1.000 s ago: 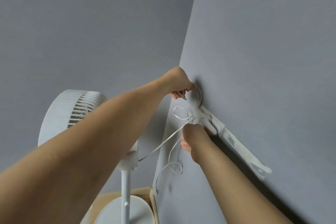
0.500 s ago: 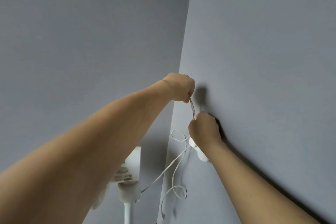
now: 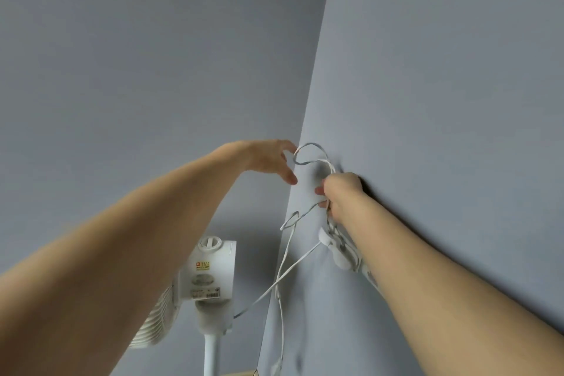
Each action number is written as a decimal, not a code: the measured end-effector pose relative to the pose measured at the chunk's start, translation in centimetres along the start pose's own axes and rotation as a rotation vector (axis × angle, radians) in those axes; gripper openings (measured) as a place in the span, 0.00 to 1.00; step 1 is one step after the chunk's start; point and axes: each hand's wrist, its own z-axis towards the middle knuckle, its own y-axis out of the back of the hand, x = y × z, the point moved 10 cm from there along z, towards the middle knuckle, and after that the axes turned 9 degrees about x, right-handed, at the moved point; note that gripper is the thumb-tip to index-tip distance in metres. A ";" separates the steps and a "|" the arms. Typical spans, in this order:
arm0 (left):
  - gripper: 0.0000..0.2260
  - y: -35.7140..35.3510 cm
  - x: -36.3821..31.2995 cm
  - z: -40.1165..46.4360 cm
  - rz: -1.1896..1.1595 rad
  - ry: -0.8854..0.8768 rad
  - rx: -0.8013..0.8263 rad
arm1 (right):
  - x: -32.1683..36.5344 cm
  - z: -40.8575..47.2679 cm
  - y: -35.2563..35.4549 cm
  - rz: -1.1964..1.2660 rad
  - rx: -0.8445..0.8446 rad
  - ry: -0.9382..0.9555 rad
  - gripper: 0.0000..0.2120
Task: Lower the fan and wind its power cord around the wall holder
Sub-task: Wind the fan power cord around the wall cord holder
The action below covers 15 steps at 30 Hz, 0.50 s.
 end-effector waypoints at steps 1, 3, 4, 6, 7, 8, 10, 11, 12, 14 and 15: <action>0.36 -1.8 1.5 0.1 -0.111 0.047 0.082 | 0.0 0.0 0.0 0.056 -0.010 -0.009 0.15; 0.33 -5.8 3.2 0.2 -0.256 0.122 0.281 | 0.2 0.0 -0.3 0.092 0.000 0.001 0.15; 0.28 -7.8 3.5 0.1 -0.292 0.143 0.390 | 0.4 -0.1 -0.3 0.091 0.005 0.003 0.14; 0.21 -10.8 3.2 -0.1 -0.335 0.142 0.551 | 0.5 -0.3 -0.2 0.097 0.004 -0.002 0.11; 0.19 -11.6 2.9 -0.1 -0.336 0.134 0.575 | 0.5 -0.4 -0.2 0.122 0.011 -0.006 0.11; 0.17 -11.9 2.7 0.0 -0.321 0.129 0.562 | 0.6 -0.6 -0.3 0.160 0.022 0.002 0.10; 0.12 -11.6 2.5 0.3 -0.253 0.114 0.487 | 1.8 -0.9 -0.3 0.190 0.041 0.085 0.08; 0.08 -11.3 2.3 0.4 -0.215 0.097 0.450 | 2.6 -1.2 -0.1 0.183 0.039 0.136 0.08; 0.04 -11.0 2.2 0.5 -0.191 0.075 0.420 | 3.3 -1.5 0.1 0.168 0.032 0.173 0.08; 0.03 -9.9 1.8 0.8 -0.198 0.039 0.334 | 4.7 -2.1 0.6 0.135 0.019 0.218 0.08; 0.05 -8.8 1.7 0.9 -0.222 0.034 0.257 | 5.2 -2.4 0.8 0.126 0.018 0.229 0.08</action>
